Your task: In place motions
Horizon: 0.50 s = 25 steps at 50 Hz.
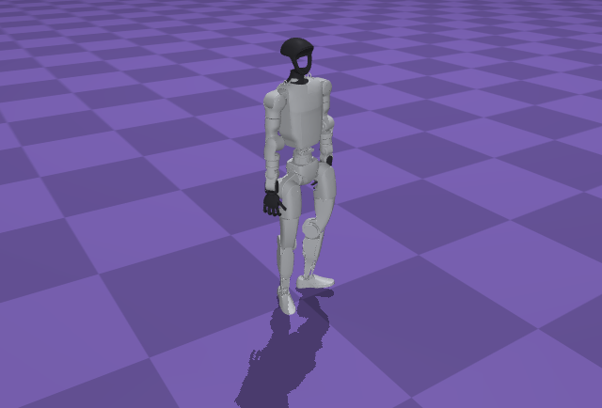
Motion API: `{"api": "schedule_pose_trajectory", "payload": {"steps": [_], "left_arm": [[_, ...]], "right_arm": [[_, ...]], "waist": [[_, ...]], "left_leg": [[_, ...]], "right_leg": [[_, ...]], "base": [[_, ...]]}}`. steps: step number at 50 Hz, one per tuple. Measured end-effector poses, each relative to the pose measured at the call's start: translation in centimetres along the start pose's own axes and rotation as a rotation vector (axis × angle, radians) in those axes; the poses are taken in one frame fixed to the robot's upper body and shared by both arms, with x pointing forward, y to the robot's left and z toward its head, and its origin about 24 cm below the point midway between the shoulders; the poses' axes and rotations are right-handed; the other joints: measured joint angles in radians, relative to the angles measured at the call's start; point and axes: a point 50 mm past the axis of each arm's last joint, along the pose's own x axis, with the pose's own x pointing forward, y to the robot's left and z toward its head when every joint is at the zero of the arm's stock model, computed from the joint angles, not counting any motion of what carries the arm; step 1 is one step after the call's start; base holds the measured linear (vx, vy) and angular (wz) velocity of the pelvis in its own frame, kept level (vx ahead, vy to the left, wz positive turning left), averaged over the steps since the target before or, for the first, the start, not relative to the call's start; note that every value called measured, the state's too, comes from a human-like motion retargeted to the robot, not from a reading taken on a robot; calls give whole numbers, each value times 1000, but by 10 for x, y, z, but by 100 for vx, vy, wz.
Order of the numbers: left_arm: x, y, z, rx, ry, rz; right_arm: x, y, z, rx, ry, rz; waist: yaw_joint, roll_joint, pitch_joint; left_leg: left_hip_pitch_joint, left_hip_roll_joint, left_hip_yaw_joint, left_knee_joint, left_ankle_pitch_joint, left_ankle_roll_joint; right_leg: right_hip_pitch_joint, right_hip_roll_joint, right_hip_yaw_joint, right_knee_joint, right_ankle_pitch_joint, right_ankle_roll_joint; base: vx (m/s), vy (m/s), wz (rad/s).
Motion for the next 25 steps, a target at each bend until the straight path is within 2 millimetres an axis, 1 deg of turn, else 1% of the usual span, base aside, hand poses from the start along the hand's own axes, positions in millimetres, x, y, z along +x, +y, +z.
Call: {"api": "schedule_pose_trajectory", "payload": {"steps": [25], "left_arm": [[0,-1,0,-1,0,-2]], "right_arm": [[0,1,-1,-2,3,3]], "waist": [[1,2,-1]], "left_leg": [[3,0,2,-2,0,0]], "right_leg": [[2,4,3,-1,-1,0]], "base": [[0,0,0]]}}
